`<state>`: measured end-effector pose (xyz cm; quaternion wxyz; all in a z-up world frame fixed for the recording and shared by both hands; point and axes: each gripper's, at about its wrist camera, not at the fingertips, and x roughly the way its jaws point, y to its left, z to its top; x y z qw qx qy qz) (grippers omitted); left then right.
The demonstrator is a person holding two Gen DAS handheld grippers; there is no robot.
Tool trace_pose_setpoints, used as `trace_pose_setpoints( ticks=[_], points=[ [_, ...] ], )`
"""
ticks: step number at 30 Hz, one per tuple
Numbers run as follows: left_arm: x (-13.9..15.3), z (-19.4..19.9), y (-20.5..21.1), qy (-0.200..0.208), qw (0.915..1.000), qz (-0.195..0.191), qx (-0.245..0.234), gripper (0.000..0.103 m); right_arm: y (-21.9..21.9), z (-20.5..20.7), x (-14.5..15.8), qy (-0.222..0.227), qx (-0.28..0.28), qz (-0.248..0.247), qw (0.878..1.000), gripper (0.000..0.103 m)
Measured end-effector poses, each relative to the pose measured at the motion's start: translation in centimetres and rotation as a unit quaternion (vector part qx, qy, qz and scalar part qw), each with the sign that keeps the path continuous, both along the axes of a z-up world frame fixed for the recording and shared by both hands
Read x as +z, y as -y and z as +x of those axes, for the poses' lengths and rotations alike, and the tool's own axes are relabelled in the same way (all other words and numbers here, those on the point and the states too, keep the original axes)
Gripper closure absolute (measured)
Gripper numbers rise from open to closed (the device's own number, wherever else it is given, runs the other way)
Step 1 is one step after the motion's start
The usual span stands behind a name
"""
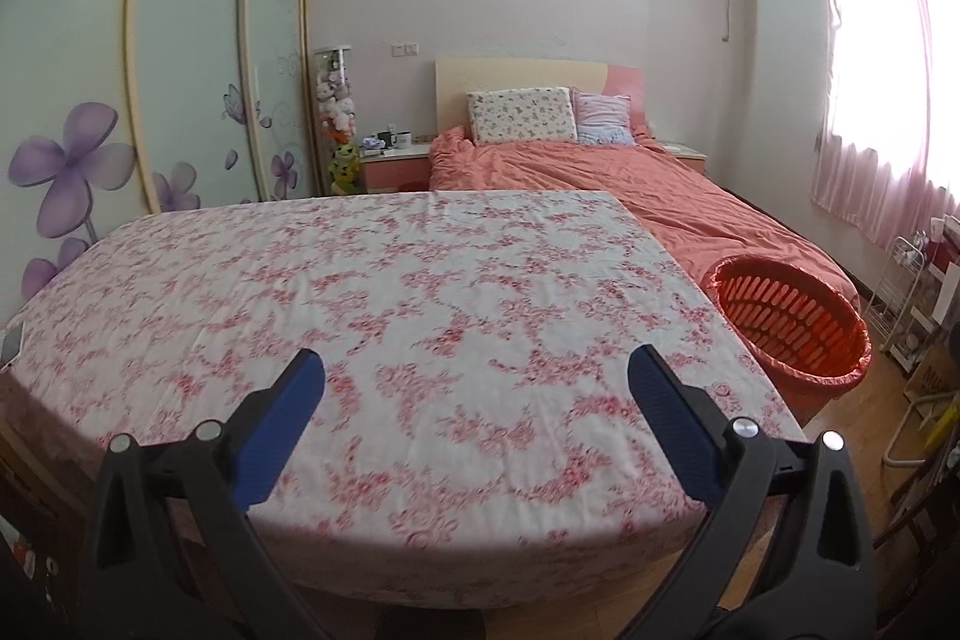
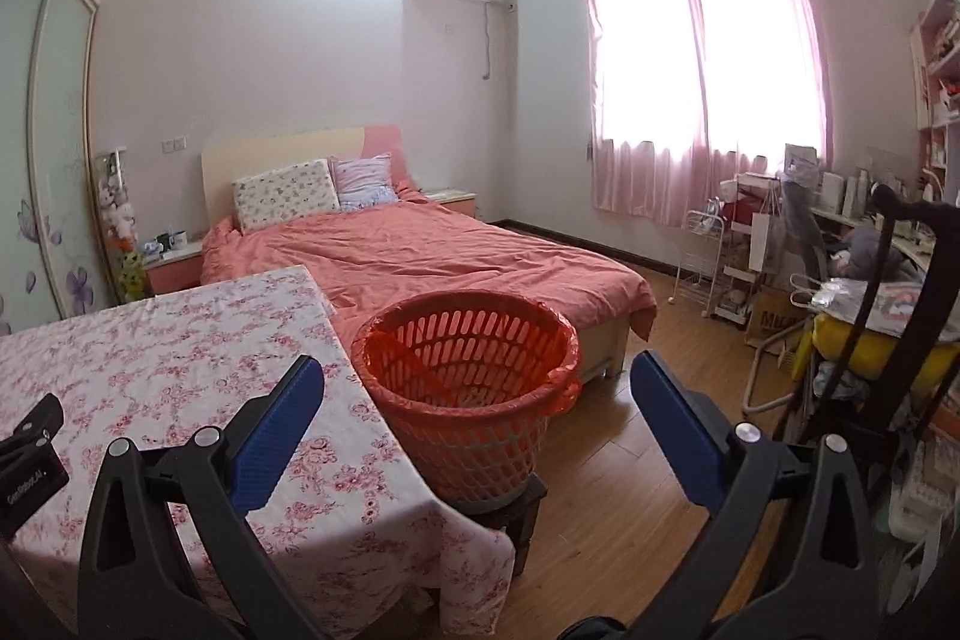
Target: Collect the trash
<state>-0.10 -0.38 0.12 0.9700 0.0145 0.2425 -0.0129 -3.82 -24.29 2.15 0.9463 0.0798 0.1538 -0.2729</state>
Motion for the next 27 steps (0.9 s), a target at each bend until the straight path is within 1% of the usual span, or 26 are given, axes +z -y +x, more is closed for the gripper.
trace_pose_setpoints(
  ticks=[3,7,11,21,27],
  points=[
    [-0.3,-0.5,-0.7,-0.006,0.9999,-0.009,0.008,0.004,-0.6,0.7,-0.2,-0.034,0.016,-0.003,0.999,0.002],
    [-0.7,-1.0,-1.1,-0.013,0.9998,-0.013,0.013,0.004,-1.9,0.4,-0.9,-0.054,0.027,-0.011,0.998,0.002],
    [-0.8,-1.3,-1.1,-0.014,0.9997,-0.011,0.015,0.004,-1.9,0.3,-1.3,-0.072,0.028,0.001,0.997,0.002],
    [-0.7,-1.8,-0.2,-0.016,0.9999,-0.005,0.001,0.004,-2.0,-0.3,-1.6,-0.085,0.014,0.020,0.996,0.002],
    [-0.4,-2.1,0.5,-0.016,0.9997,-0.011,-0.017,0.004,-1.4,-0.5,-1.5,-0.084,0.013,0.036,0.996,0.002]
  ],
)
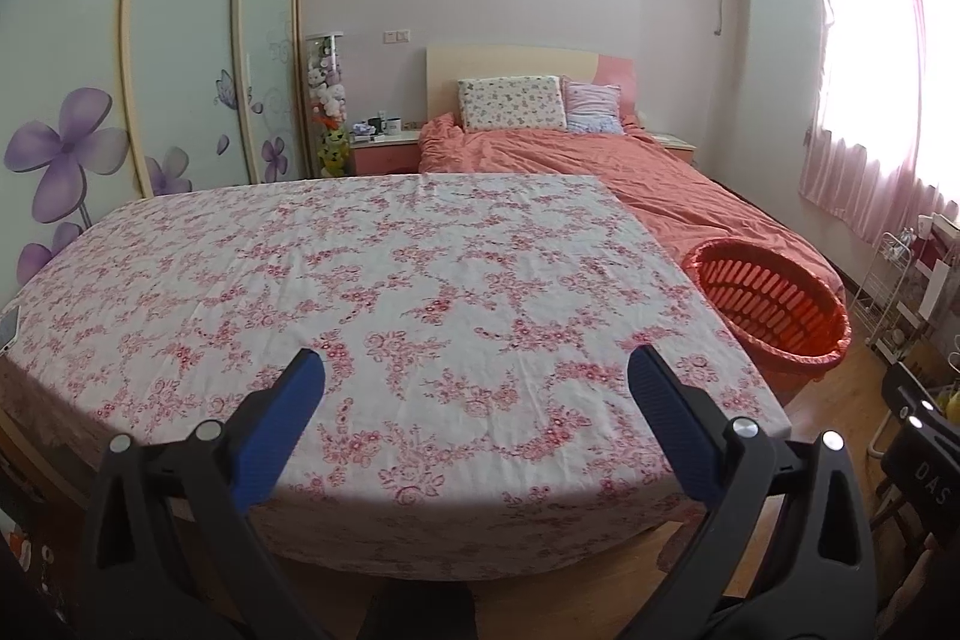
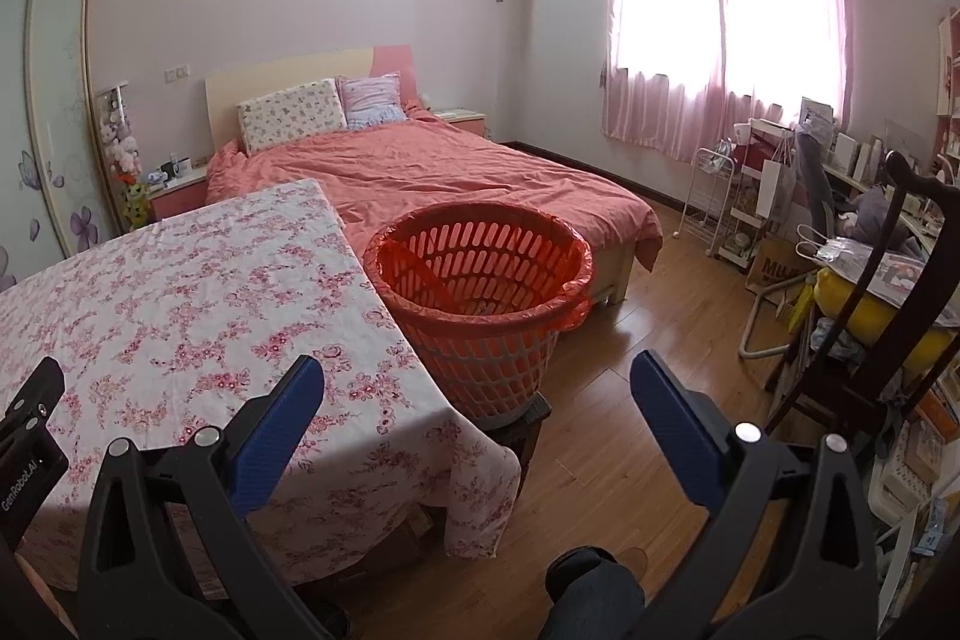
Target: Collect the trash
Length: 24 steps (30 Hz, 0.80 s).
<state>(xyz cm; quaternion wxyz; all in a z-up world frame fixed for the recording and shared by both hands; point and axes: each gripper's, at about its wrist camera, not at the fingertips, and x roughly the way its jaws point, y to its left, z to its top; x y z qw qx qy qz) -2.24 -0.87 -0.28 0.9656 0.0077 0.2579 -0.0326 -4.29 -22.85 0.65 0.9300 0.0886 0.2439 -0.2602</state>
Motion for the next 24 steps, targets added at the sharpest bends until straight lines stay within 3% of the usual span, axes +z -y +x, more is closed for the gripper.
trace_pose_setpoints(
  ticks=[24],
  points=[
    [1.6,-0.3,1.7,0.024,0.9995,0.018,-0.001,0.004,0.5,-0.2,1.0,0.012,0.002,-0.007,1.000,0.002]
  ],
)
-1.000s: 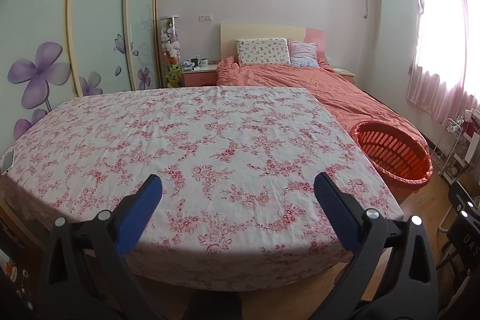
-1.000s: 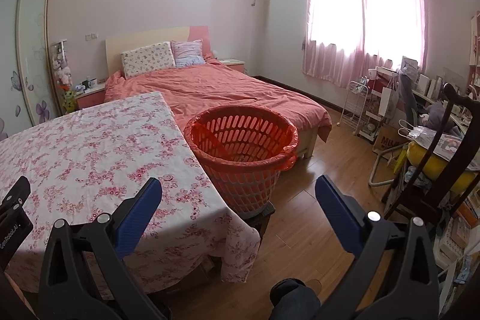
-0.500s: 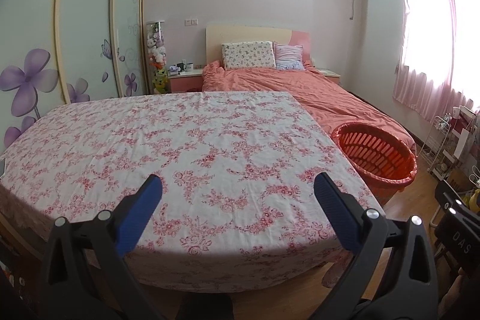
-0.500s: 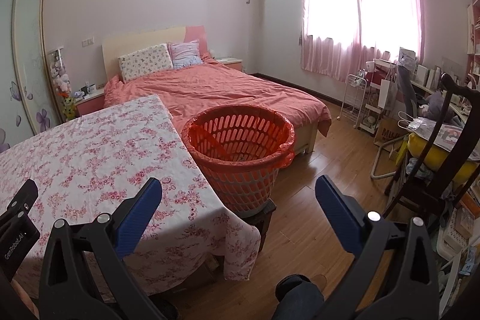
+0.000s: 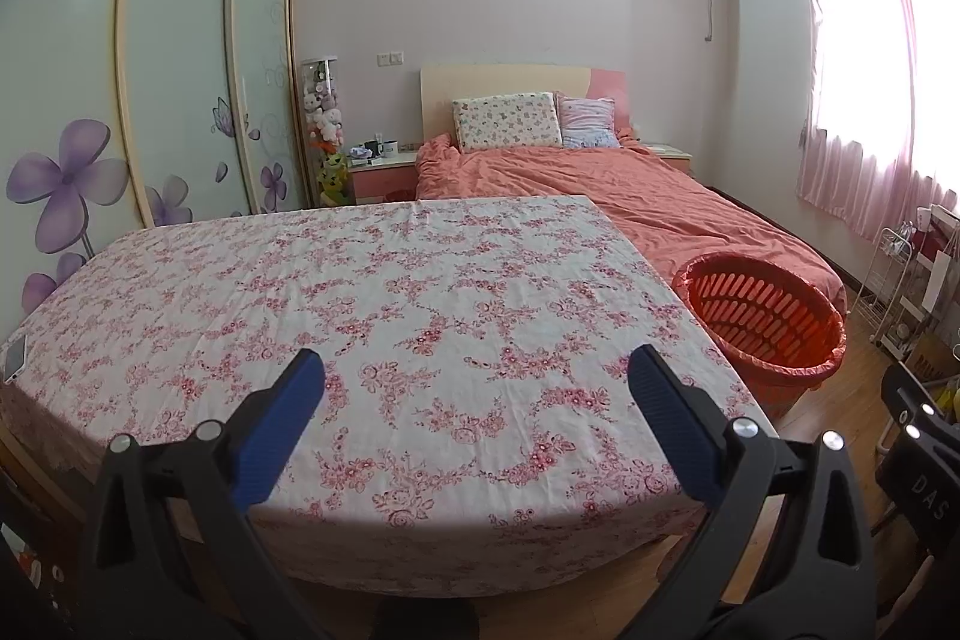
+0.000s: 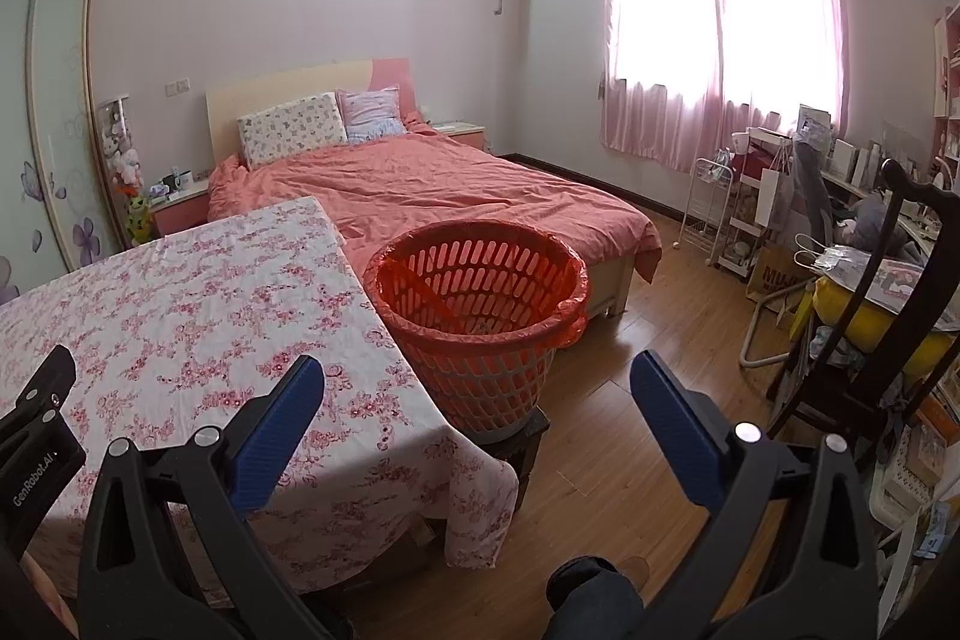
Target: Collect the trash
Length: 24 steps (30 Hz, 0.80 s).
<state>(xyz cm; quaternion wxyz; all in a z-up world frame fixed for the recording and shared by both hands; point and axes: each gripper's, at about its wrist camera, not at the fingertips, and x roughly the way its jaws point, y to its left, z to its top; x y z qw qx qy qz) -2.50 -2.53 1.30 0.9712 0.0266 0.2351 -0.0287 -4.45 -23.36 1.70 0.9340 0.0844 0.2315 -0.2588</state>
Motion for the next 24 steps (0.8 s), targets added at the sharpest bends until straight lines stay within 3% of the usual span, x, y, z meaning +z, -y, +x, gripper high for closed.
trace_pose_setpoints(
  ticks=[24],
  points=[
    [-0.07,0.41,-0.36,-0.004,0.9999,-0.004,0.008,0.004,-0.15,0.51,0.11,-0.004,0.009,-0.002,1.000,0.002]
  ],
)
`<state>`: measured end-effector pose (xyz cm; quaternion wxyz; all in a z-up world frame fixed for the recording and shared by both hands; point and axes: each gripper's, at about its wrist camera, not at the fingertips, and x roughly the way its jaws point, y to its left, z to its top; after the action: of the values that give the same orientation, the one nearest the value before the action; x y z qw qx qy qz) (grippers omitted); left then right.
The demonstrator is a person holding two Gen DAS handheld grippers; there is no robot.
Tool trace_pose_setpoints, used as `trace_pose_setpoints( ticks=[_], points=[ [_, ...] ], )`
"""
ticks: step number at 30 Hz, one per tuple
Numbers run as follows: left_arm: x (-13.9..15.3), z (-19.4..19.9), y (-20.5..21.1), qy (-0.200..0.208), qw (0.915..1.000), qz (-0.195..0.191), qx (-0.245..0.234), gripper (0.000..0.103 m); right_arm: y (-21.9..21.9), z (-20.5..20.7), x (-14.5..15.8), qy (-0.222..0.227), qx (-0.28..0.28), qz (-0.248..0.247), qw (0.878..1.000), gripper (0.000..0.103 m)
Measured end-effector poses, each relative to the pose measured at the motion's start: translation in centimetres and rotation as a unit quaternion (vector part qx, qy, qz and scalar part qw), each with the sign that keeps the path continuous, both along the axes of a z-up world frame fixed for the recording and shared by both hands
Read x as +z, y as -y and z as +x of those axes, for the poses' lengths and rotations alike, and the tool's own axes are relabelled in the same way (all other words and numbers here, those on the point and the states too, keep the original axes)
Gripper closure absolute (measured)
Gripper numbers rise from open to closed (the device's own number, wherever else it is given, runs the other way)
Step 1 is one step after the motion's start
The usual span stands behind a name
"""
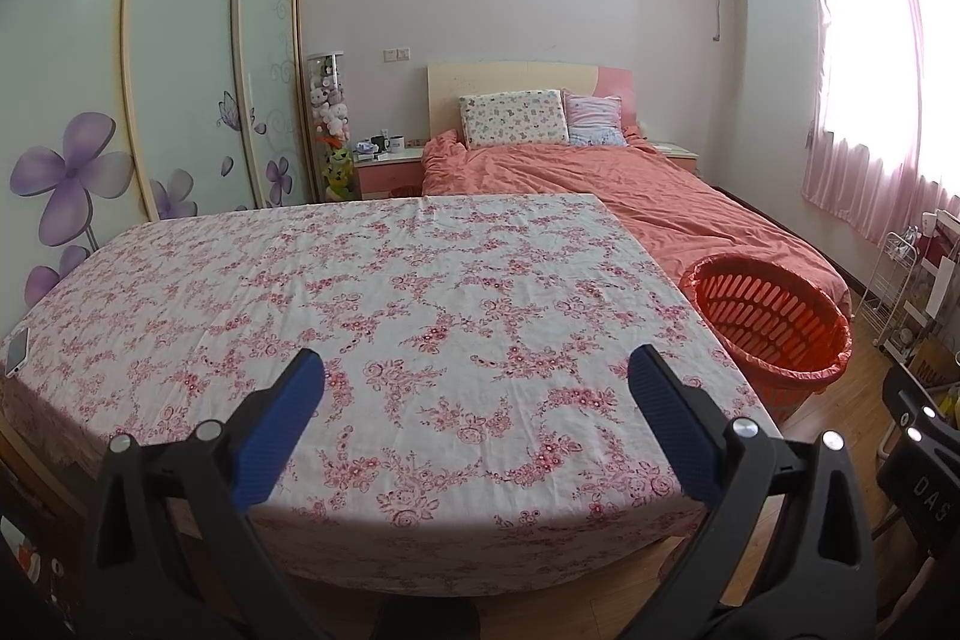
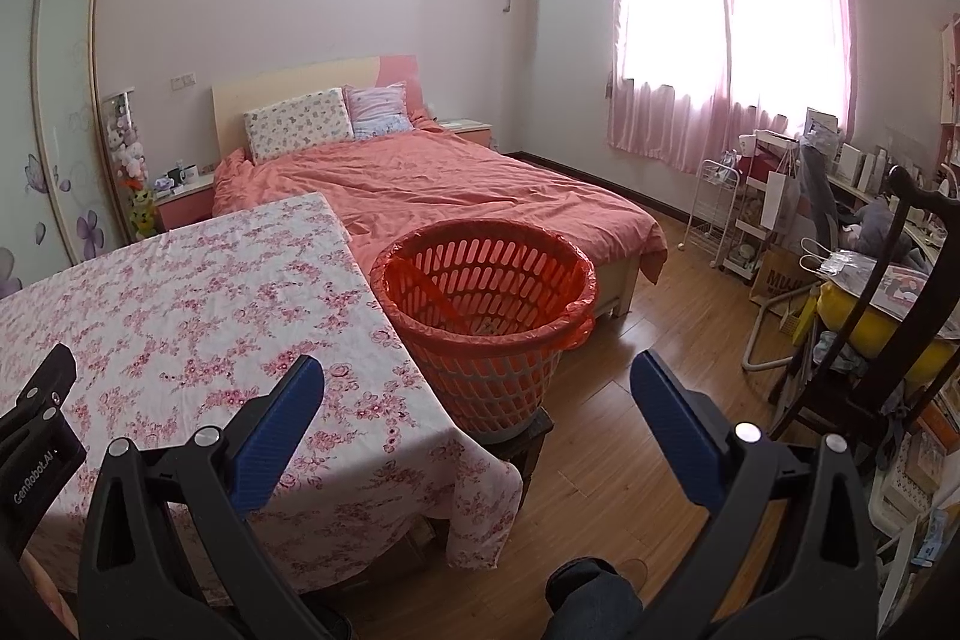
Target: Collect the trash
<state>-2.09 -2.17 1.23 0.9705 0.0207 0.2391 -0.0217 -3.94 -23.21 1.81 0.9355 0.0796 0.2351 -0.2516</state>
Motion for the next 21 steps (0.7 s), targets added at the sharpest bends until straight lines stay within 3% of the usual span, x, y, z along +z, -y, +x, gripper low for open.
trace_pose_setpoints(
  ticks=[21],
  points=[
    [0.03,0.02,0.05,0.000,1.0000,0.001,0.000,0.004,0.12,-0.04,-0.06,-0.001,0.001,0.001,1.000,0.002]
  ],
)
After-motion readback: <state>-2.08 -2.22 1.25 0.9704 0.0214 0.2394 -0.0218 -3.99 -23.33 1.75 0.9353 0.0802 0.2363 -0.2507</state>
